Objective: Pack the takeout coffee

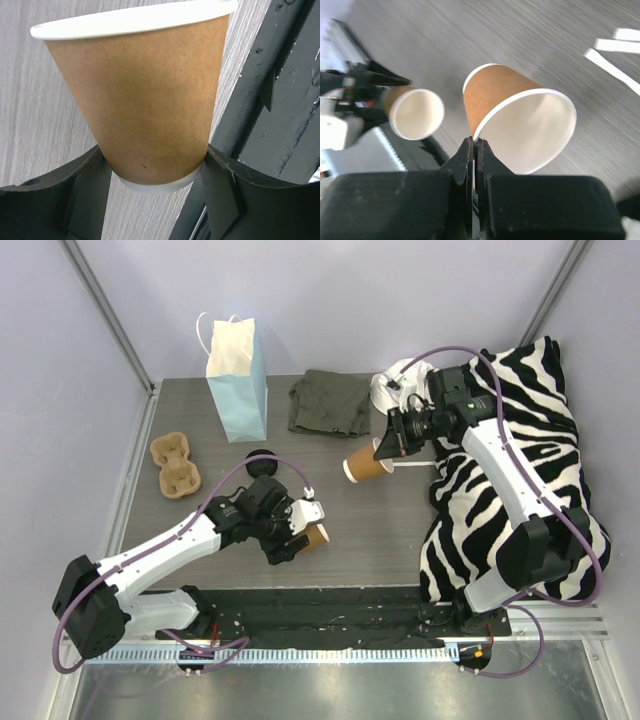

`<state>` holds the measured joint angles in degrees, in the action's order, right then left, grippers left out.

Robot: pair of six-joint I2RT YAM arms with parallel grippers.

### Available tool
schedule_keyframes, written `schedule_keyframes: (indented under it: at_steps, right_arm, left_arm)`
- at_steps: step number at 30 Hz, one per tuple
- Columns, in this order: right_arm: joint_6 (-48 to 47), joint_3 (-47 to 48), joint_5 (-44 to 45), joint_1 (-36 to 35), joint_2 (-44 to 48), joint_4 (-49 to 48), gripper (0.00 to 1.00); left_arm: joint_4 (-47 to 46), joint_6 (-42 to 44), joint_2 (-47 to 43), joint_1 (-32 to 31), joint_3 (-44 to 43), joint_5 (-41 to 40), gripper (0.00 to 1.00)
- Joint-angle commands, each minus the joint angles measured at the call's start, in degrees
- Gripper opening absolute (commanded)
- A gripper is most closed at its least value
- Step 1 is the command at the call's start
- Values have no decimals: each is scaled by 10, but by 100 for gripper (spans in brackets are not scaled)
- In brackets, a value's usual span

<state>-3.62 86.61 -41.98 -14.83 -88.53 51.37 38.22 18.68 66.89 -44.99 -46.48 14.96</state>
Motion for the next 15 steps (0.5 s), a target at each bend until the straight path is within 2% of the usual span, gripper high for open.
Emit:
schedule_keyframes:
  at_steps: [1,5,8,9,15]
  right_arm:
    - [-62,12,122,-12,2,46,1]
    - [-106,-35,314,-49,17,44,1]
    - [-126,-69,397,-96,32,26,1]
    - [-133,-75,451,-105,33,22,1]
    - [-138,-87,550,-131,-5,18,1]
  left_arm:
    - [-5,-1,-27,6,-11,6,47]
    - [-10,-23,-26,17,-28,20,48]
    - [-14,-43,-20,35,-36,46,48]
    - [-19,-48,-19,39,-38,50,48]
    - [-28,-66,-18,61,-39,67,48]
